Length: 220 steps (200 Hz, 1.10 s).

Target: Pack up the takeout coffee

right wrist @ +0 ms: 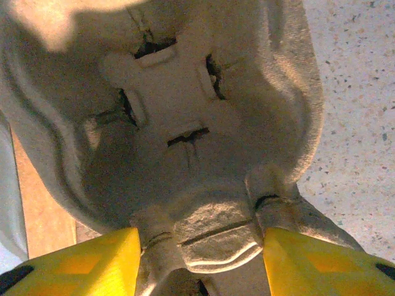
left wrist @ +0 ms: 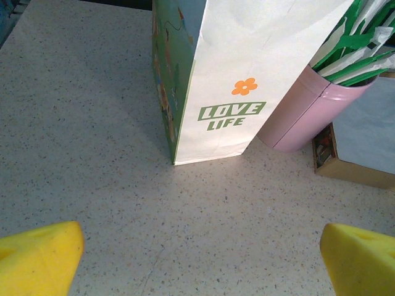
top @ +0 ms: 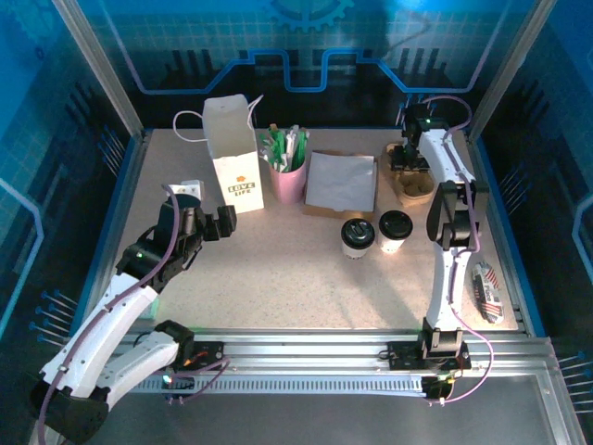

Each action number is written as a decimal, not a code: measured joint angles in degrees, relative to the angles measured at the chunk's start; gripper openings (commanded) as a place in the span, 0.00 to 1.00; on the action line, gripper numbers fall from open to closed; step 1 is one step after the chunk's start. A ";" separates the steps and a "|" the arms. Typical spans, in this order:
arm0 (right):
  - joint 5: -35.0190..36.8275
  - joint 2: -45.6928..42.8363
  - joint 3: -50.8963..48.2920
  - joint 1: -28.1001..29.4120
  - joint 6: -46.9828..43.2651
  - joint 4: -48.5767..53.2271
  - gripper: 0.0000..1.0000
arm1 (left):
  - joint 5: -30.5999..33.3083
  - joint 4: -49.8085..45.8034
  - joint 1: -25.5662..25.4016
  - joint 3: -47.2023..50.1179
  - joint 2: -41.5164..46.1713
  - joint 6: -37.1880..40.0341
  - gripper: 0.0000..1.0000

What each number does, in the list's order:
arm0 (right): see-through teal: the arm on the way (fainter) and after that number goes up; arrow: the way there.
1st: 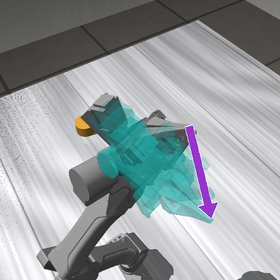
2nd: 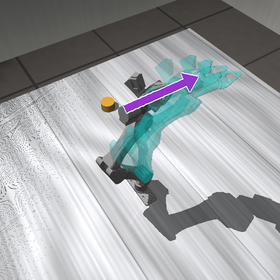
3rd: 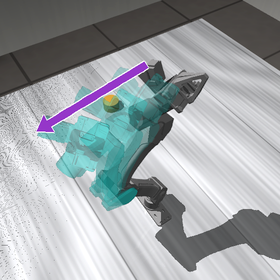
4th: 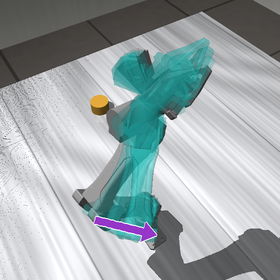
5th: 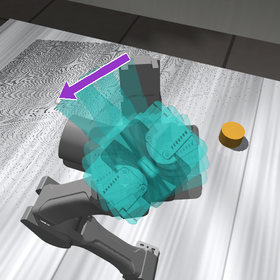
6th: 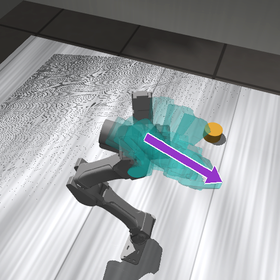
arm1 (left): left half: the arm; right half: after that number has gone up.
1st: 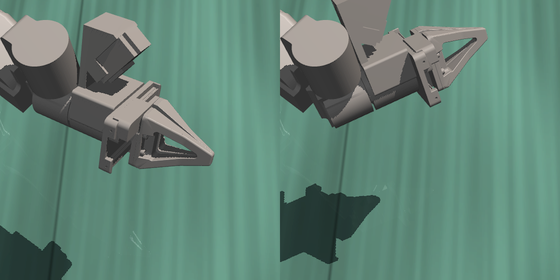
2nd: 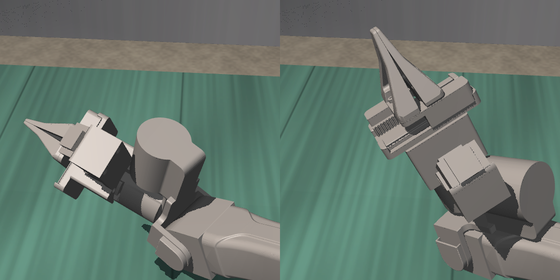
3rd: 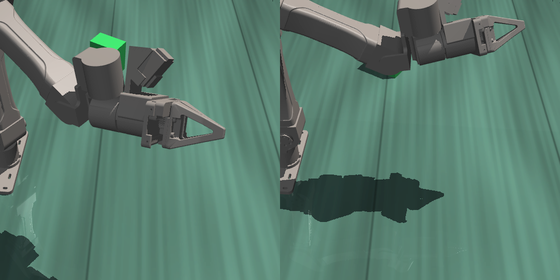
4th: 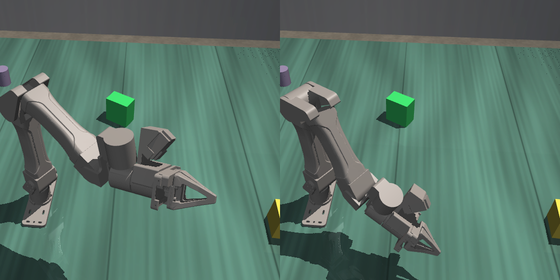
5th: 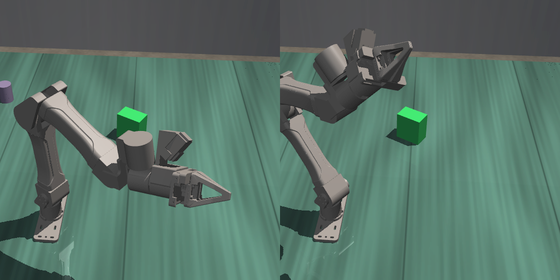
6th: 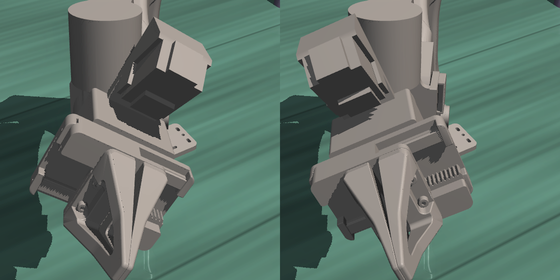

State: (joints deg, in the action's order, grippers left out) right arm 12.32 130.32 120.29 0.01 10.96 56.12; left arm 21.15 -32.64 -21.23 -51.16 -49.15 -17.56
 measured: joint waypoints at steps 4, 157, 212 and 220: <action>-0.20 -0.26 -0.17 -0.09 -0.11 -0.04 0.56 | 0.00 0.00 0.02 0.00 0.00 0.00 0.99; -4.92 -5.49 -2.56 -2.56 -2.51 -1.60 0.56 | 0.00 0.00 0.09 0.00 0.02 0.00 0.99; -4.90 -3.63 -3.39 -2.56 -3.78 -2.03 0.56 | 0.00 0.00 0.09 0.00 0.02 0.00 0.99; -4.87 -3.56 -3.43 -2.54 -3.98 -2.14 0.56 | 0.00 0.00 0.09 0.00 0.02 0.00 0.99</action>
State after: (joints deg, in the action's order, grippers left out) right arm 7.44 126.76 116.86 -2.52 6.98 53.98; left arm 21.15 -32.64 -21.15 -51.16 -49.12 -17.56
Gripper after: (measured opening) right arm 0.566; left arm 0.992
